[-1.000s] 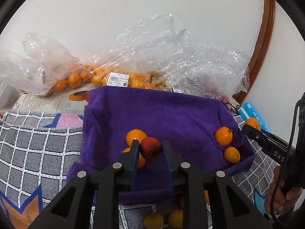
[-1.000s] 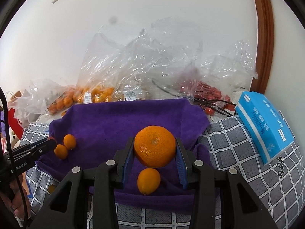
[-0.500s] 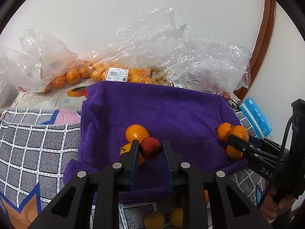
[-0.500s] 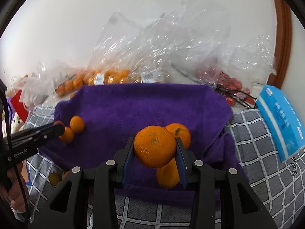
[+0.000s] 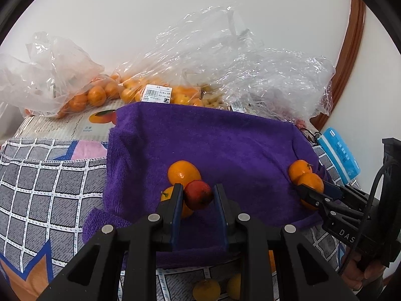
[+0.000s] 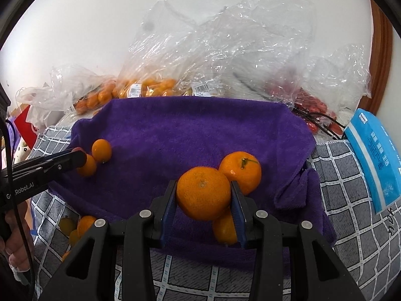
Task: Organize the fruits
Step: 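Open both grippers to drop the orange and tomato onto the towel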
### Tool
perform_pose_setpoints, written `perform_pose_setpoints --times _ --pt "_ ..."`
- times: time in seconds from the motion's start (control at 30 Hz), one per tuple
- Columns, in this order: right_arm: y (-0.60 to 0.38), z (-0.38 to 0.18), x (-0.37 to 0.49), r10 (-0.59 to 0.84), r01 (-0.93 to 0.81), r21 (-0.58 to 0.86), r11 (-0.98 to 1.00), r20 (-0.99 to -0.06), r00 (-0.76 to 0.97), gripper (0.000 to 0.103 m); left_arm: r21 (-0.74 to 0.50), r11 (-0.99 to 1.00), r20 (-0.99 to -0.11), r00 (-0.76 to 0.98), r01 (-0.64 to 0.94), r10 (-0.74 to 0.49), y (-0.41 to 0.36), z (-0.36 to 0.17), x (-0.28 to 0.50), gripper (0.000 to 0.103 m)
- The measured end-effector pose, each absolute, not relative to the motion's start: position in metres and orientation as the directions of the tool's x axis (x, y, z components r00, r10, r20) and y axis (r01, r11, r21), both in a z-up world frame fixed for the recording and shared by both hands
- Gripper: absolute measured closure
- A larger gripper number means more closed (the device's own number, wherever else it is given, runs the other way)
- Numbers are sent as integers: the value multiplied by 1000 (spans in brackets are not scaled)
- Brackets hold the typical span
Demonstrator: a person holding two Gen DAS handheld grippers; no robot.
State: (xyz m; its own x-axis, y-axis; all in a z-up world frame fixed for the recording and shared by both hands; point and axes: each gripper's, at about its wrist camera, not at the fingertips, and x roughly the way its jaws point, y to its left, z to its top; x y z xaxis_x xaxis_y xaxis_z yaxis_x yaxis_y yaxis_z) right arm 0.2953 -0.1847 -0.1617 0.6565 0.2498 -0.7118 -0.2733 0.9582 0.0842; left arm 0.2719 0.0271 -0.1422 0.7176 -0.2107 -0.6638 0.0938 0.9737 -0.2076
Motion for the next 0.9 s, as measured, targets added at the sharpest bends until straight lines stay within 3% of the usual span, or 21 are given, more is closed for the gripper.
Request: perform_pose_setpoints --times 0.47,0.9 --pt "-184 -162 295 213 -265 39 963 -711 670 61 -194 977 -658 728 84 -194 27 -143 272 79" --pt "-189 -162 296 215 -256 49 966 -706 675 54 -203 975 -656 726 91 -205 26 -144 272 75"
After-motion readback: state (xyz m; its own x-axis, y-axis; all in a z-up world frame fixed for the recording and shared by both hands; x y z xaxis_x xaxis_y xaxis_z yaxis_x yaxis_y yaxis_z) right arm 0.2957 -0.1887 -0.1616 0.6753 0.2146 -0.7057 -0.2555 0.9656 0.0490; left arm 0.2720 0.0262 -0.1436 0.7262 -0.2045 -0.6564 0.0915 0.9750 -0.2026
